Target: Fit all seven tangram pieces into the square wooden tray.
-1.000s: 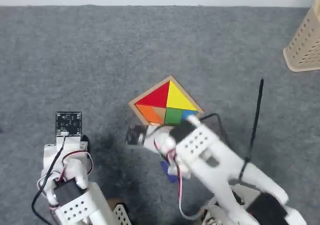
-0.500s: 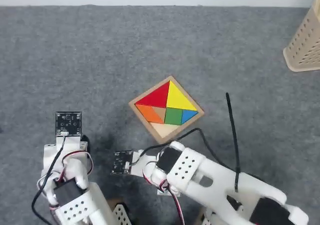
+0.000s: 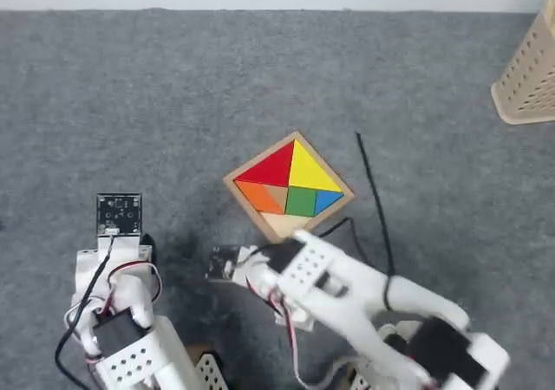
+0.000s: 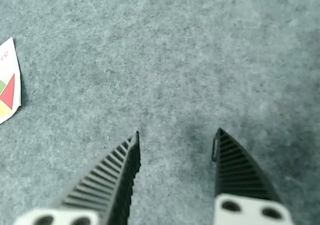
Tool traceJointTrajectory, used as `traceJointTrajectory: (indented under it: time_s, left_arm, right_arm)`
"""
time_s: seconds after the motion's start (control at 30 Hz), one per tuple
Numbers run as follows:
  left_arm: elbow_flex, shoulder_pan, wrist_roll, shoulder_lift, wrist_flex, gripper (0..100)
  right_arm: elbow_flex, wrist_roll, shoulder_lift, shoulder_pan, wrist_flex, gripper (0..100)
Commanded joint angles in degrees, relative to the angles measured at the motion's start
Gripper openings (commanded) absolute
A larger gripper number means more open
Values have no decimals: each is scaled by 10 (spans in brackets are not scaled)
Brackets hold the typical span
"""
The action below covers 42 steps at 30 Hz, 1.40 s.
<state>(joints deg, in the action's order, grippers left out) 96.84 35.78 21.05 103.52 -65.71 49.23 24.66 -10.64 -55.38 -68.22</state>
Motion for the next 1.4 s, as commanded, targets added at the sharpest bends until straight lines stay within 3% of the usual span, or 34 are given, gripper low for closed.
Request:
traceJointTrajectory:
  time_s: [0.0,0.47,0.67,0.83,1.03,1.23,1.37]
  left_arm:
    - [-3,-3,4,6,-1,220]
    - [-3,-3,5,6,-1,220]
    - [-3,-3,5,6,-1,220]
    - [-3,-3,5,6,-1,220]
    - [-3,-3,5,6,-1,220]
    - [-3,-2,5,6,-1,220]
    - [-3,-2,5,6,-1,220]
  right_arm:
    - [-69,-8,55,42,0,278]
    - [-129,-27,51,241,-5,277]
    - [-130,-27,-29,225,-43,277]
    - [-131,-21,-87,167,-31,277]
    - [-110,130,-52,134,-23,282]
    - [-108,161,21,135,17,362]
    - [-108,180,59,133,36,364]
